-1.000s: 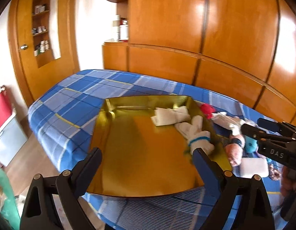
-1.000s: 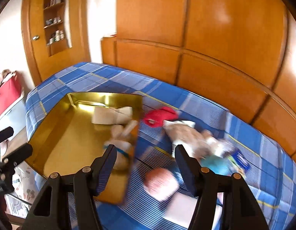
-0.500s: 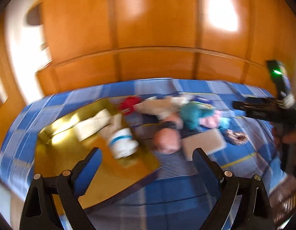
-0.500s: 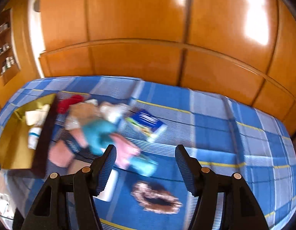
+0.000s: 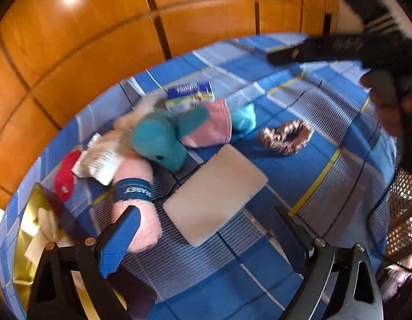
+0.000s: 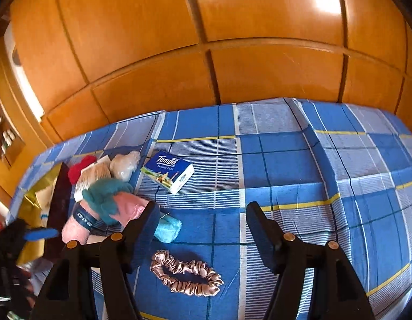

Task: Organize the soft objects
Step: 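Grasp the white foam pad with the left tool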

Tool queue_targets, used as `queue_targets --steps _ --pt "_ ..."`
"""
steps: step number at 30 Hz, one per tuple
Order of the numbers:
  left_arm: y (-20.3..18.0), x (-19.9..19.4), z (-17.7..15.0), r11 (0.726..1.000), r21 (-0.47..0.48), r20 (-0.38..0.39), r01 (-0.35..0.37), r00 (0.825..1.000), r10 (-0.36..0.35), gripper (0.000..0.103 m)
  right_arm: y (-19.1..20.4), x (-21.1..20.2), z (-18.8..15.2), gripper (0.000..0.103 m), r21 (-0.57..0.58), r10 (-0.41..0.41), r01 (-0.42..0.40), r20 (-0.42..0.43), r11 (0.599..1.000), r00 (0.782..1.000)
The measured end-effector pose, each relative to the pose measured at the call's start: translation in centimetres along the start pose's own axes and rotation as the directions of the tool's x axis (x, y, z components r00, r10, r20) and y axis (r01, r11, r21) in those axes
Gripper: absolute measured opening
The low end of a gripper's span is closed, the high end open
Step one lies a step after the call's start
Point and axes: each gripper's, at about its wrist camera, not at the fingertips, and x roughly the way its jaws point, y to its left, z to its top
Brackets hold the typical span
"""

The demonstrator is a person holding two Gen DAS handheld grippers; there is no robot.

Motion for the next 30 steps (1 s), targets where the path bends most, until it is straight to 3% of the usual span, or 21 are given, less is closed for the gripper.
queue_targets --steps 2,10,14,16,18,22,26,30 --pt "0.3 1.2 0.1 1.000 0.021 -0.030 -0.008 1.000 0.009 0.103 -0.5 -0.1 0.2 0.068 0.032 0.014 -0.014 -0.002 0.999 1.000" --pt "-0.3 4.2 1.2 0.993 0.112 -0.107 0.022 0.994 -0.010 0.103 -1.3 0.0 0.5 0.069 0.070 0.021 -0.020 -0.011 0.997 1.000" --pt "0.1 5.6 1.5 0.995 0.091 -0.124 0.032 0.992 -0.021 0.099 -0.8 0.4 0.3 0.069 0.041 0.009 -0.008 -0.032 0.999 0.999" --pt "0.3 5.7 1.5 0.997 0.060 -0.113 0.049 0.993 -0.042 0.087 -0.3 0.6 0.2 0.069 0.012 -0.006 0.006 -0.045 1.000 0.999" --pt "0.3 5.6 1.3 0.996 0.029 -0.104 0.081 0.992 -0.077 0.084 0.4 0.5 0.0 0.069 -0.039 -0.042 0.041 -0.031 0.998 0.999" --pt "-0.4 5.3 0.9 0.997 0.020 -0.078 0.070 0.995 -0.069 0.076 2.3 -0.1 -0.4 0.069 -0.161 -0.114 0.117 0.030 0.980 0.993" --pt "-0.7 4.6 0.6 0.998 0.006 -0.056 0.057 0.997 -0.057 0.074 4.7 -1.2 -1.0 0.069 -0.280 -0.127 0.155 0.116 0.947 0.985" --pt "-0.6 4.1 0.0 0.998 -0.041 -0.035 0.049 0.998 -0.050 0.074 5.9 -1.8 -1.3 0.069 -0.329 -0.103 0.144 0.138 0.933 0.985"
